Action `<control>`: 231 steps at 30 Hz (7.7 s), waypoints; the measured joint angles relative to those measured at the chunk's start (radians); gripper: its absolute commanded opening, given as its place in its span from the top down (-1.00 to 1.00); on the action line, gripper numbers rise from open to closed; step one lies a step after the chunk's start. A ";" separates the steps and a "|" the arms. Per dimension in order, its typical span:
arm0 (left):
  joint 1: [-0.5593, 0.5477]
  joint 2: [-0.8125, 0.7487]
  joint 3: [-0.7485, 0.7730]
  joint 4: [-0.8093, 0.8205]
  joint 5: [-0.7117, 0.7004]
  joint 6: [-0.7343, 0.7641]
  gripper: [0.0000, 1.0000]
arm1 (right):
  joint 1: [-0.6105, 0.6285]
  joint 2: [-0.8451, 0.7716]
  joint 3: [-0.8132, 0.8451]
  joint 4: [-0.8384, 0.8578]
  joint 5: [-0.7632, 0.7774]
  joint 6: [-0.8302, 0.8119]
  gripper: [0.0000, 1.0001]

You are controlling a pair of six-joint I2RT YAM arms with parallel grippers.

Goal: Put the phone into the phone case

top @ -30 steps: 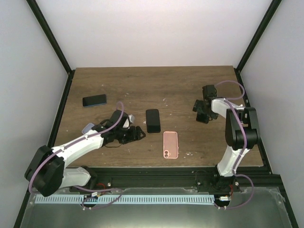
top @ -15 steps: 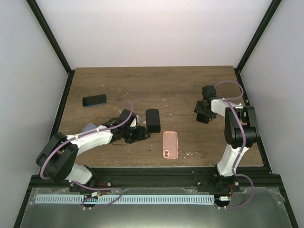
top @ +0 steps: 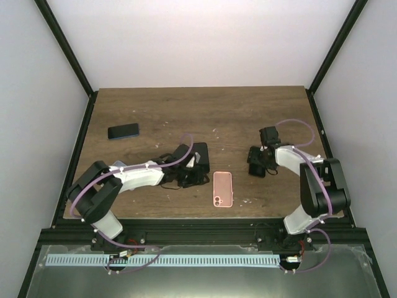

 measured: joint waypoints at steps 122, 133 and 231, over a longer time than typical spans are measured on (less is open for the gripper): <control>-0.100 -0.200 -0.270 0.172 -0.017 -0.238 0.26 | 0.570 -0.323 -0.247 0.064 -0.251 0.544 -0.02; -0.069 -0.278 -0.315 0.177 -0.018 -0.221 0.21 | 0.693 -0.150 -0.061 -0.102 -0.073 0.604 -0.04; -0.061 0.069 -0.077 0.173 -0.090 -0.067 0.57 | 0.353 -0.394 -0.474 0.538 -0.539 0.276 0.99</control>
